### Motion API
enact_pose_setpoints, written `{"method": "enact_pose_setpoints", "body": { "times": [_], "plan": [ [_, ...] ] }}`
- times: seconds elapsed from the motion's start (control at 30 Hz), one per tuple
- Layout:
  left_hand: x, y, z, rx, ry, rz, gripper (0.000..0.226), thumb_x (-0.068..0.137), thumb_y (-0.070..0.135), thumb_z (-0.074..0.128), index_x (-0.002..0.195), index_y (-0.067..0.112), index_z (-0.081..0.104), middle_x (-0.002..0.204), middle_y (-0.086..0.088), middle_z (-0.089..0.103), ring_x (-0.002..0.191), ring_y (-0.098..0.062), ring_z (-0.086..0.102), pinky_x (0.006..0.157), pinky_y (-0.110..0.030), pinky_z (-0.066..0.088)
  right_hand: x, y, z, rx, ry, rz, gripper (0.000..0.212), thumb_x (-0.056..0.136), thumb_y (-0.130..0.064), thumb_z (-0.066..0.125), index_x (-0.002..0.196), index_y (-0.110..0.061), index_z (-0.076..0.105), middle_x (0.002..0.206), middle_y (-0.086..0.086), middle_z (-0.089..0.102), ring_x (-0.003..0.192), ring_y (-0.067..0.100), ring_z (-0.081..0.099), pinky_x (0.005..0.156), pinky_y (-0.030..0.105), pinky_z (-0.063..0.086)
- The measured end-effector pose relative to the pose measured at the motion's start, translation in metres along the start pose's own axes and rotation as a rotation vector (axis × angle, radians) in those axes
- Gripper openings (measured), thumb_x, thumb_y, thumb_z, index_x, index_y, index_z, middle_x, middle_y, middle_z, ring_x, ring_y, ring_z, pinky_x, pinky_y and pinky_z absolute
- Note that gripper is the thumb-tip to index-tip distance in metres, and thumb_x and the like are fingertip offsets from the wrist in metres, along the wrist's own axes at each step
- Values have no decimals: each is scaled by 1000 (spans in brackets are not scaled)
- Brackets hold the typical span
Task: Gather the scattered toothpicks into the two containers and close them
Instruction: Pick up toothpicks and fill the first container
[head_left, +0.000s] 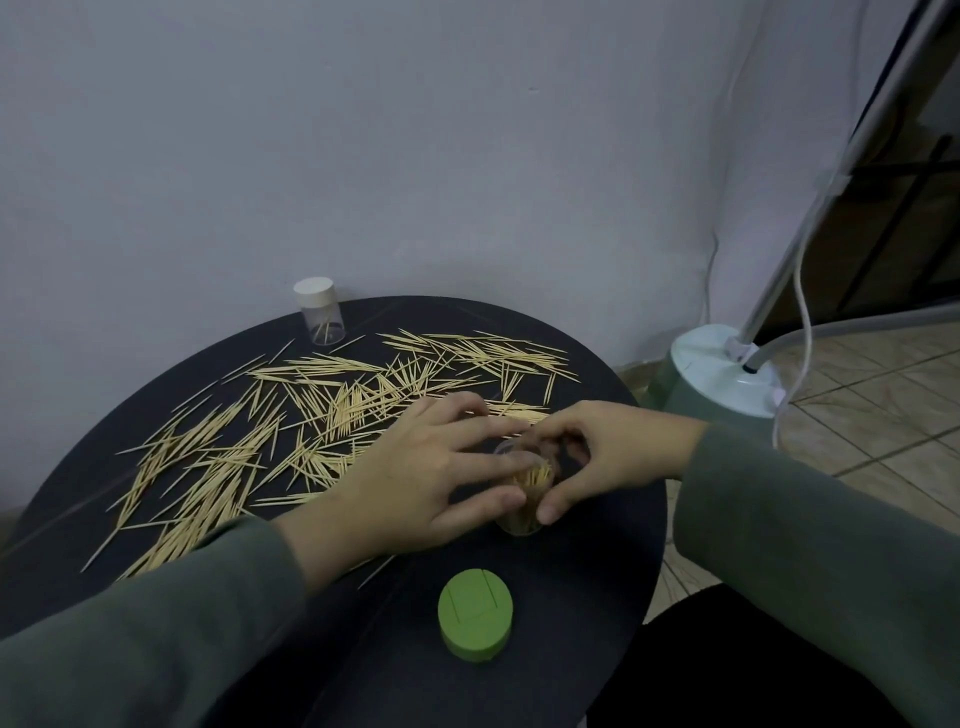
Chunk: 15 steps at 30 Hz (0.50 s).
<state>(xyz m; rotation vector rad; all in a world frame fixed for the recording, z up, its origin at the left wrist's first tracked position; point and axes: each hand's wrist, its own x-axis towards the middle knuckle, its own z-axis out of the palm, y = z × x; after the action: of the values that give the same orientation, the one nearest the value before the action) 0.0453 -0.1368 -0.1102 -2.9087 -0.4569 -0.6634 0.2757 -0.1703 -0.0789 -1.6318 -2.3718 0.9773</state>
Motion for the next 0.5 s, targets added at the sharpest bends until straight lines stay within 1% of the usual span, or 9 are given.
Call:
{"method": "enact_pose_setpoints", "body": {
  "times": [0.03, 0.1, 0.17, 0.23, 0.27, 0.3, 0.37, 0.43, 0.5],
  "plan": [
    [0, 0, -1, -39, 23, -36, 47, 99, 52, 34, 127, 28, 64, 135, 9, 57, 120, -22, 50, 94, -42, 42, 0, 0, 0, -9, -28, 14, 59, 74, -38, 81, 128, -31, 58, 89, -23, 59, 73, -16, 53, 60, 6, 38],
    [0, 1, -2, -141, 94, -131, 50, 100, 51, 30, 128, 25, 61, 134, 10, 58, 122, -15, 48, 102, -33, 36, -1, 0, 0, -63, -63, 44, 58, 80, -30, 78, 132, -32, 53, 84, -28, 58, 75, -11, 55, 60, 6, 37],
    [1, -1, -1, -242, 156, -271, 52, 100, 52, 26, 128, 26, 60, 130, 13, 59, 121, -6, 45, 101, -25, 33, 1, 2, 0, -134, -48, 79, 57, 87, -21, 70, 138, -35, 47, 85, -27, 55, 74, -6, 53, 62, 9, 36],
    [3, -6, 2, -269, 188, -413, 46, 99, 50, 30, 127, 28, 59, 125, 15, 60, 117, 0, 42, 96, -26, 34, 5, 5, -2, -175, 15, 129, 56, 90, -16, 65, 138, -37, 47, 95, -19, 51, 81, 1, 51, 69, 14, 40],
    [4, -10, 4, -241, 162, -478, 41, 99, 47, 34, 127, 29, 58, 125, 15, 59, 116, 1, 40, 95, -25, 34, 7, 6, -2, -194, 61, 154, 53, 90, -18, 65, 136, -37, 48, 100, -17, 50, 87, 3, 51, 76, 19, 45],
    [5, -15, 8, -198, 99, -538, 38, 98, 46, 40, 128, 31, 57, 127, 15, 57, 116, 1, 38, 95, -24, 33, 10, 8, -3, -233, 108, 181, 49, 90, -24, 66, 134, -37, 50, 106, -14, 51, 95, 5, 52, 84, 25, 48],
    [6, -23, 15, -118, -68, -627, 40, 95, 46, 49, 133, 33, 51, 132, 15, 52, 119, -4, 37, 97, -25, 32, 19, 11, -3, -359, 183, 224, 49, 88, -39, 66, 135, -35, 50, 119, -8, 52, 109, 11, 52, 96, 34, 47],
    [8, -28, 23, -44, -185, -634, 48, 94, 48, 52, 139, 34, 44, 139, 14, 47, 123, -8, 37, 101, -27, 33, 31, 12, -3, -457, 253, 240, 56, 87, -49, 64, 138, -34, 47, 131, -4, 50, 119, 16, 49, 102, 39, 43],
    [13, -33, 30, 38, -248, -592, 55, 94, 50, 51, 144, 34, 38, 145, 14, 42, 126, -11, 36, 105, -29, 33, 43, 11, -5, -531, 286, 234, 59, 87, -50, 64, 140, -32, 46, 136, -3, 49, 126, 19, 46, 104, 42, 39]
  ]
}}
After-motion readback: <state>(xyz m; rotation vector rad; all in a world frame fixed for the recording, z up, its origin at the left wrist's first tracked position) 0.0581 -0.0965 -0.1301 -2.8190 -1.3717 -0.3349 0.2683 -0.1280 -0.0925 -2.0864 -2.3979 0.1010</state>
